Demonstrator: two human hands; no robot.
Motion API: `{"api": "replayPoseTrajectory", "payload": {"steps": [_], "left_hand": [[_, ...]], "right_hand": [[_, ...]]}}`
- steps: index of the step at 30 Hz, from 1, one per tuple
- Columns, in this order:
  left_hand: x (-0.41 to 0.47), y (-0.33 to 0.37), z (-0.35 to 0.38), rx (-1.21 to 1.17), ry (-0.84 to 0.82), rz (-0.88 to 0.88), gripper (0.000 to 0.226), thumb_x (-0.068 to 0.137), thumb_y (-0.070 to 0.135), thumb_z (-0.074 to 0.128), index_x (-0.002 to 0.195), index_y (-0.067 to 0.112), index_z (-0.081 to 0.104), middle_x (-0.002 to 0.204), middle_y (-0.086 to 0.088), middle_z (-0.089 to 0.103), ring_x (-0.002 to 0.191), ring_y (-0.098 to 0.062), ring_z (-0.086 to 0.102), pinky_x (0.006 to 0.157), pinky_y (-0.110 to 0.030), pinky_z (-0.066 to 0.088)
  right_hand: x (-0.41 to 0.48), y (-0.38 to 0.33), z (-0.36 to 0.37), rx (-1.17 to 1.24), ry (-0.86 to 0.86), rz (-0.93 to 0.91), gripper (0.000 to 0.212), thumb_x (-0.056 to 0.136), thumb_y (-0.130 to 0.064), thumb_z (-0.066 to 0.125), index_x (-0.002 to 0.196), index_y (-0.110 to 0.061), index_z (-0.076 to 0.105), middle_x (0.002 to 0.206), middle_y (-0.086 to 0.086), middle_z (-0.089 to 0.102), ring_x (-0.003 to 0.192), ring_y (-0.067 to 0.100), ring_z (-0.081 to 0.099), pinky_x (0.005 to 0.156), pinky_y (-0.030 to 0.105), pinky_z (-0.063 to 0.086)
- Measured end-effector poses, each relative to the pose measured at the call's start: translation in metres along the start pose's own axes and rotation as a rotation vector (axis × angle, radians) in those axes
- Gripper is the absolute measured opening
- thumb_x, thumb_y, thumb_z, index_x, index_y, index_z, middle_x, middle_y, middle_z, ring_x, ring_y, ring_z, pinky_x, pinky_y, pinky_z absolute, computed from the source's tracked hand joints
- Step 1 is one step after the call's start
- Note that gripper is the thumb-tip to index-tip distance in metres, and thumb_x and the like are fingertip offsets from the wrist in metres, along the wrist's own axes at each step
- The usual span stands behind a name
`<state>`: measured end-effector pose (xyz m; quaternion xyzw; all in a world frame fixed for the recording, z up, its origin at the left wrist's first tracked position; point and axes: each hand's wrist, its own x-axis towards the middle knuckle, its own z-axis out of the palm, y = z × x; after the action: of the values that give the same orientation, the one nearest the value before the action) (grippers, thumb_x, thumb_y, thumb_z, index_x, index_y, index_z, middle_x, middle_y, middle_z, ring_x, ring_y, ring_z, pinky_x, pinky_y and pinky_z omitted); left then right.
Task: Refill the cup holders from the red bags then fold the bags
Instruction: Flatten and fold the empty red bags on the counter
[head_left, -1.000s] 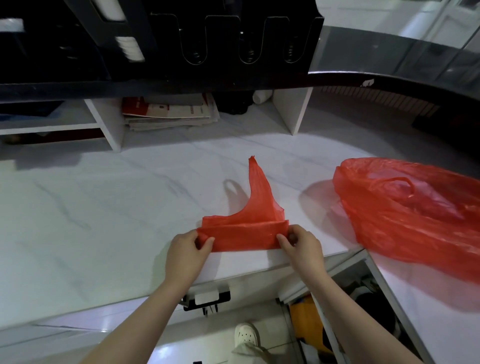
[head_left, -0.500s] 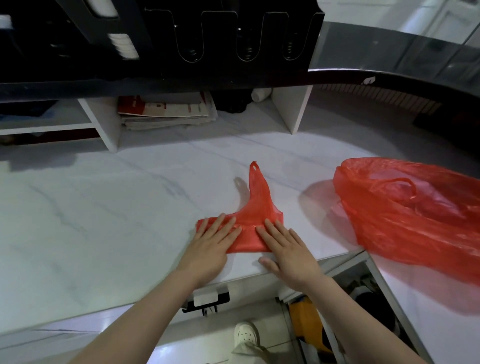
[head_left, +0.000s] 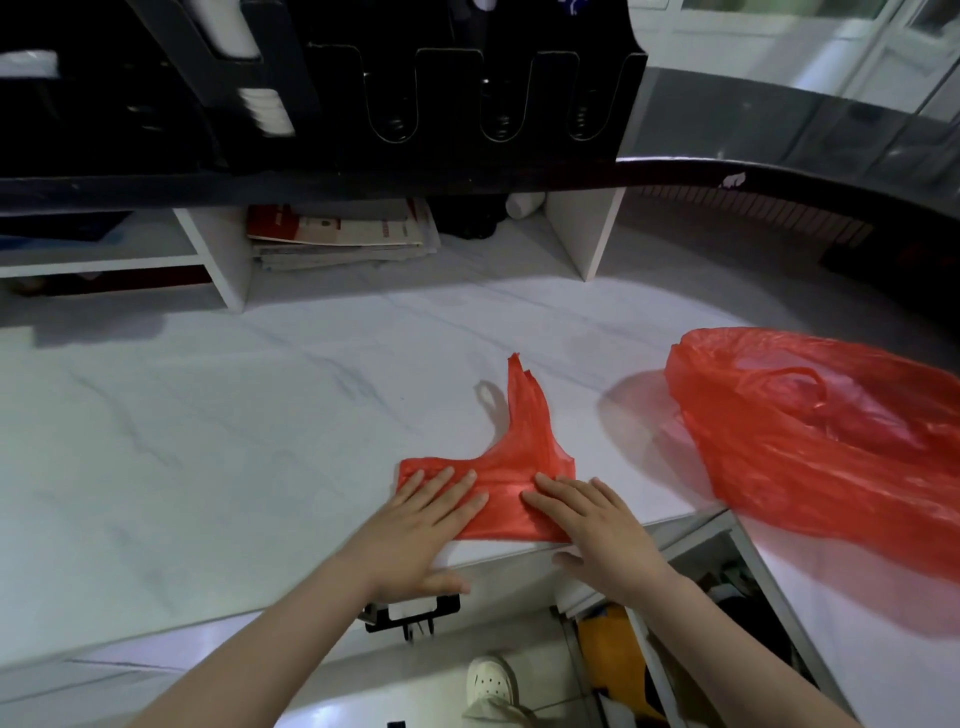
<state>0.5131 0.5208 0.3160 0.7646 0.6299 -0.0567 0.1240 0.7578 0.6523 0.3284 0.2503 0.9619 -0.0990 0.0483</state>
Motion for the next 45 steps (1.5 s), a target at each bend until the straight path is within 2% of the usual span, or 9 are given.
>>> {"api": "replayPoseTrajectory", "payload": {"steps": [5,8,12,22,25,30,33,38,45], "left_hand": [[-0.017,-0.01,-0.013,-0.166,0.153,0.055,0.079,0.084,0.062,0.053,0.149,0.027,0.026,0.159,0.002,0.014,0.145,-0.015,0.013,0.116,-0.028,0.011],[-0.022,-0.01,-0.018,-0.286,0.363,-0.049,0.031,0.087,0.037,0.063,0.112,0.02,0.061,0.118,0.005,0.054,0.108,-0.016,0.053,0.088,-0.024,0.042],[-0.01,-0.004,-0.018,-0.603,0.568,-0.429,0.016,0.088,0.029,0.064,0.102,0.022,0.061,0.092,0.011,0.062,0.084,-0.013,0.06,0.069,-0.017,0.038],[0.031,0.005,-0.025,-0.308,0.505,-0.607,0.04,0.086,0.013,0.064,0.125,0.014,0.056,0.136,-0.009,0.049,0.111,-0.031,0.054,0.086,-0.04,0.047],[0.028,0.014,-0.02,-0.049,0.578,-0.37,0.042,0.071,0.001,0.075,0.11,0.012,0.068,0.131,-0.012,0.058,0.117,-0.035,0.057,0.096,-0.05,0.045],[0.012,0.017,-0.006,-0.015,0.311,-0.232,0.052,0.095,0.046,0.034,0.14,0.023,0.045,0.15,-0.003,0.038,0.138,-0.025,0.035,0.114,-0.046,0.017],[0.011,0.01,0.002,-0.075,0.197,-0.247,0.061,0.096,0.056,0.027,0.151,0.032,0.012,0.16,0.004,0.004,0.147,-0.016,0.004,0.116,-0.032,-0.007],[0.008,0.001,0.0,-0.12,0.194,-0.176,0.063,0.095,0.059,0.029,0.151,0.035,0.012,0.16,0.006,0.001,0.147,-0.014,-0.001,0.116,-0.031,-0.007],[-0.008,0.002,-0.007,-0.223,0.434,-0.102,0.045,0.078,0.038,0.073,0.119,0.019,0.065,0.118,-0.003,0.061,0.105,-0.024,0.06,0.092,-0.036,0.048]], "right_hand": [[-0.005,0.001,-0.018,0.397,0.176,0.119,0.035,0.085,-0.02,0.069,0.119,-0.028,0.062,0.118,-0.015,0.06,0.109,0.008,0.058,0.093,0.018,0.04],[-0.001,0.0,-0.023,0.524,0.198,0.176,0.017,0.089,-0.022,0.064,0.105,-0.029,0.067,0.103,-0.017,0.06,0.093,0.002,0.058,0.083,0.021,0.047],[0.014,-0.002,-0.018,0.664,0.273,0.394,0.005,0.092,-0.034,0.059,0.088,-0.031,0.059,0.084,-0.011,0.062,0.078,0.008,0.058,0.069,0.025,0.048],[0.051,-0.006,0.0,0.394,0.357,0.714,0.036,0.092,-0.041,0.053,0.121,-0.021,0.048,0.11,0.001,0.059,0.087,0.022,0.061,0.065,0.032,0.047],[0.048,-0.004,0.003,0.351,0.414,0.643,0.044,0.092,-0.035,0.053,0.134,-0.028,0.04,0.13,0.003,0.043,0.104,0.024,0.055,0.066,0.033,0.047],[0.028,-0.002,0.015,0.092,0.493,0.325,0.034,0.088,-0.02,0.065,0.121,-0.02,0.058,0.137,0.008,0.051,0.117,0.032,0.051,0.082,0.044,0.05],[0.012,0.005,0.021,0.097,0.482,0.207,0.043,0.093,-0.041,0.056,0.13,-0.018,0.057,0.138,0.004,0.054,0.121,0.029,0.053,0.093,0.043,0.045],[-0.009,0.017,0.016,0.144,0.304,0.069,0.072,0.08,-0.062,0.058,0.137,-0.02,0.05,0.14,0.003,0.05,0.128,0.026,0.047,0.104,0.046,0.04],[-0.011,0.014,-0.006,0.463,0.32,0.155,0.014,0.082,-0.043,0.066,0.096,-0.047,0.065,0.088,-0.022,0.065,0.085,0.0,0.056,0.078,0.023,0.048]]}}
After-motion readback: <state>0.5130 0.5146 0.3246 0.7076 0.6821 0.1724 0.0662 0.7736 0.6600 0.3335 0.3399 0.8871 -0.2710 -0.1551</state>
